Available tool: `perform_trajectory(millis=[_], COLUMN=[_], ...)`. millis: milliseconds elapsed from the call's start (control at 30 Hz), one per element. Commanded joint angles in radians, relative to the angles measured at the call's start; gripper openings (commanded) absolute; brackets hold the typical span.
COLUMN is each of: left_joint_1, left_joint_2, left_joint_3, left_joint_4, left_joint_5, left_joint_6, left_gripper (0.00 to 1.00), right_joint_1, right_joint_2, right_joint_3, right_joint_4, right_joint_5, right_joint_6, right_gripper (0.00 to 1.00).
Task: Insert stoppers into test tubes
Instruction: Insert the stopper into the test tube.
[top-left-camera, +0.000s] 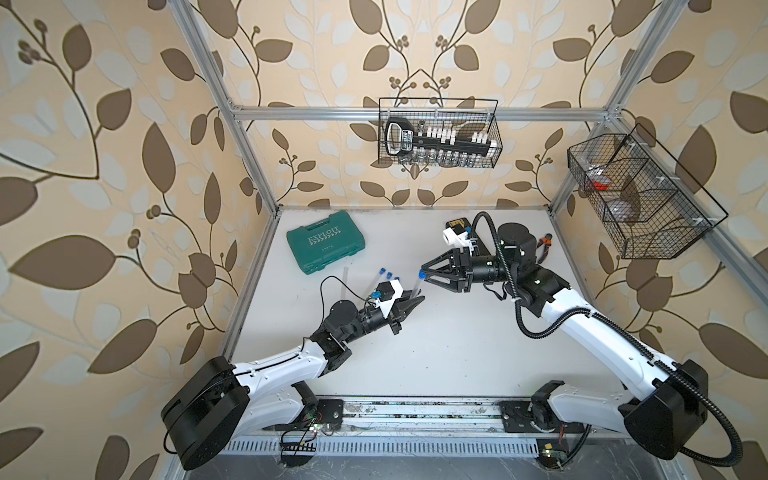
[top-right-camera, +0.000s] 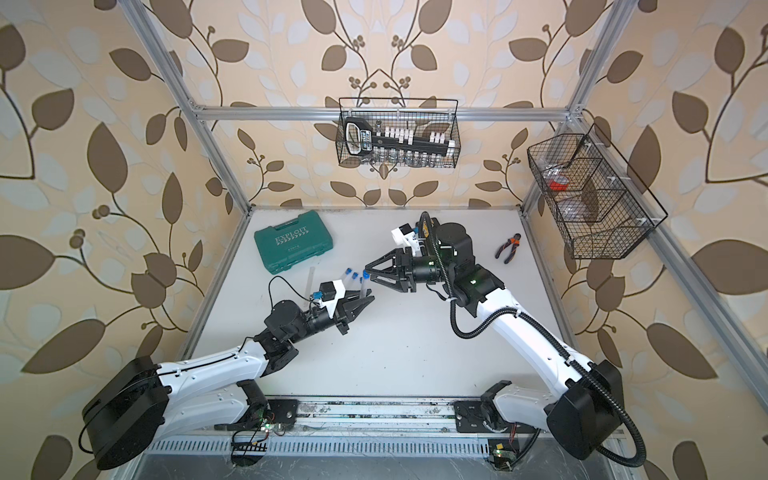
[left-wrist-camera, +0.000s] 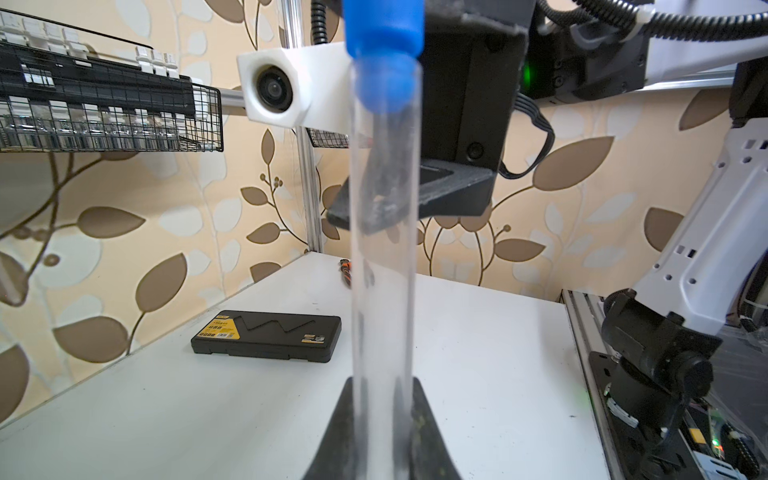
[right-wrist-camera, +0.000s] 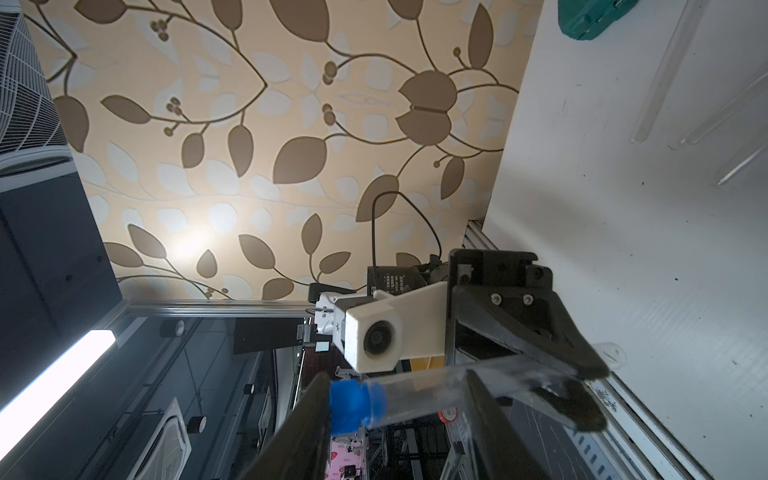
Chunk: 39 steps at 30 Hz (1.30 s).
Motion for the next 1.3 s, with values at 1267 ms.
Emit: perform_trajectory(millis=[1267], left_joint_1=[0.004], left_joint_2=[-0.068], left_joint_3=[0.202], left_joint_4=[0.144], left_joint_5=[0.020], left_joint_6=[-0.057], left_gripper=[0.00], right_joint_1=[0.012], right_joint_2=[0.038], right_joint_3=[-0.183], right_joint_4=[-0.049], right_joint_5=[0.040], right_joint_6=[-0.050], right_gripper=[0.45])
